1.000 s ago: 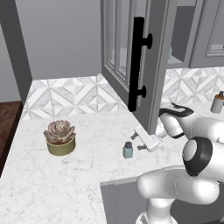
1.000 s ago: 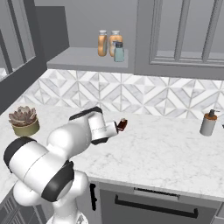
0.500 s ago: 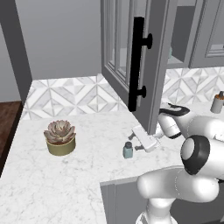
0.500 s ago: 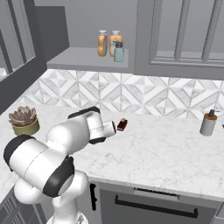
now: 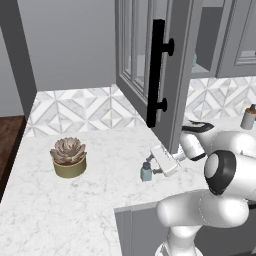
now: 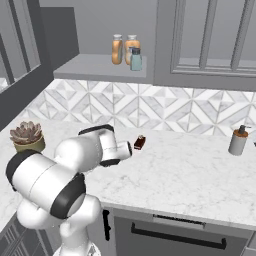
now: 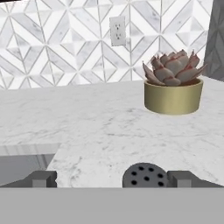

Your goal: Put the shaker and condiment bottle from the counter next to their counterparts in the cabinet.

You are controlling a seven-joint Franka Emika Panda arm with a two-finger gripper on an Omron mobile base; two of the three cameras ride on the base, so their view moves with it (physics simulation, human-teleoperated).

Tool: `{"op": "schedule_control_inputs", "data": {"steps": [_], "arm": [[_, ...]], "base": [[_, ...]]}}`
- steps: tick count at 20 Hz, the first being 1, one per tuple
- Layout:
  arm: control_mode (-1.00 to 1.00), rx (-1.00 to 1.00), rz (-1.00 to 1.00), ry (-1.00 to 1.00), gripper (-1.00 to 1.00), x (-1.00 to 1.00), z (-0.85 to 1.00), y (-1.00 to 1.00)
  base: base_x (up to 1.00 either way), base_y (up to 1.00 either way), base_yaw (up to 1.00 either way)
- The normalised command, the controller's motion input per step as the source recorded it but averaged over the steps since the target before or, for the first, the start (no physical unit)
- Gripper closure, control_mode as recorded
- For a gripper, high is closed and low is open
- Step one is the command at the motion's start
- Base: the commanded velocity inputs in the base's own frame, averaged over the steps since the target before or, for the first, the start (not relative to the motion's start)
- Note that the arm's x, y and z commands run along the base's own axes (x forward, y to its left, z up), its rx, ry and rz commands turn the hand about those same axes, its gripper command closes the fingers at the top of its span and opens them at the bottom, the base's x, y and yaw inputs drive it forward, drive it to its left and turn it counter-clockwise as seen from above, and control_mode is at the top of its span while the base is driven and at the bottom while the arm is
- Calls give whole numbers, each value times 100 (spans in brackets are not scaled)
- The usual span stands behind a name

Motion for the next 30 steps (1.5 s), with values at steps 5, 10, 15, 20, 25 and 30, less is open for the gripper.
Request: {"op": "schedule_control_inputs", "data": {"steps": [5,10,15,20,25,30], "arm": [[-100,0,-1,-1,-100,18,-24,0],[-100,0,-4,-3,-100,3,-1,0],[-100,0,-3,-3,-100,0,0,0],[-100,0,-2,-2,-100,0,0,0],[-100,0,-1,0,-100,1,-6,0],[-100,0,0,0,-100,1,-32,2]], "base": [[0,0,0],[0,0,0],[0,0,0],[0,0,0],[0,0,0],[0,0,0]]}}
